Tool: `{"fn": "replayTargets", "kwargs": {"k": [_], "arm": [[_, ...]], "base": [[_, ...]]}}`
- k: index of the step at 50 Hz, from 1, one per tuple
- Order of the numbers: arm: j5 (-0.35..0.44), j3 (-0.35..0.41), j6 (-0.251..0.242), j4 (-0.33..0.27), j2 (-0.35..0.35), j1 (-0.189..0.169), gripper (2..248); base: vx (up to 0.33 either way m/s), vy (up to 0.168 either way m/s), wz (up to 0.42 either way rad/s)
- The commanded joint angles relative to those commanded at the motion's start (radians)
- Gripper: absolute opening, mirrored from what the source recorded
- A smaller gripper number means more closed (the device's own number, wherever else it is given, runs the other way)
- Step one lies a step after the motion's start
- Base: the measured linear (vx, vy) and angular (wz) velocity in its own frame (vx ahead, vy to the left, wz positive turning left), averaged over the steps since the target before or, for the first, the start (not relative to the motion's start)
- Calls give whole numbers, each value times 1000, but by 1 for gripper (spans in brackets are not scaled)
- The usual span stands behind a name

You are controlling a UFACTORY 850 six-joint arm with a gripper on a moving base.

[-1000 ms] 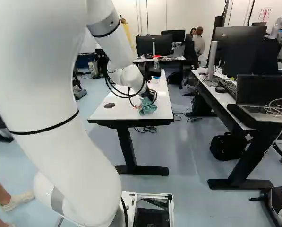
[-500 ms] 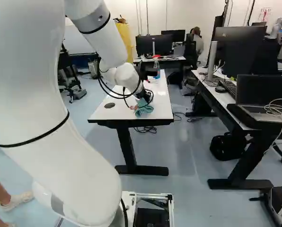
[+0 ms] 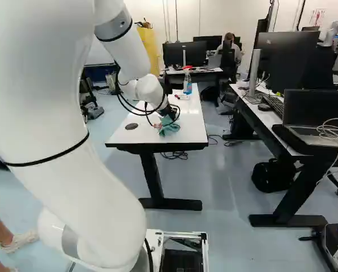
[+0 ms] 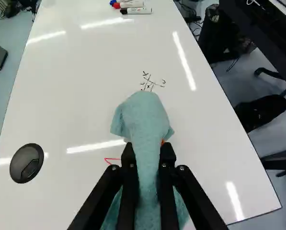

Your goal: Clean the table with the green towel

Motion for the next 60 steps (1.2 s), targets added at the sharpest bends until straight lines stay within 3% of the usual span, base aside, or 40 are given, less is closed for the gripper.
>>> {"fn": "replayTargets", "kwargs": {"k": [34, 60], "arm": [[-4, -180, 0, 0, -158, 13, 47], [-4, -326, 0, 0, -278, 2, 47]], "base": [[0, 0, 0], [0, 0, 0]]}}
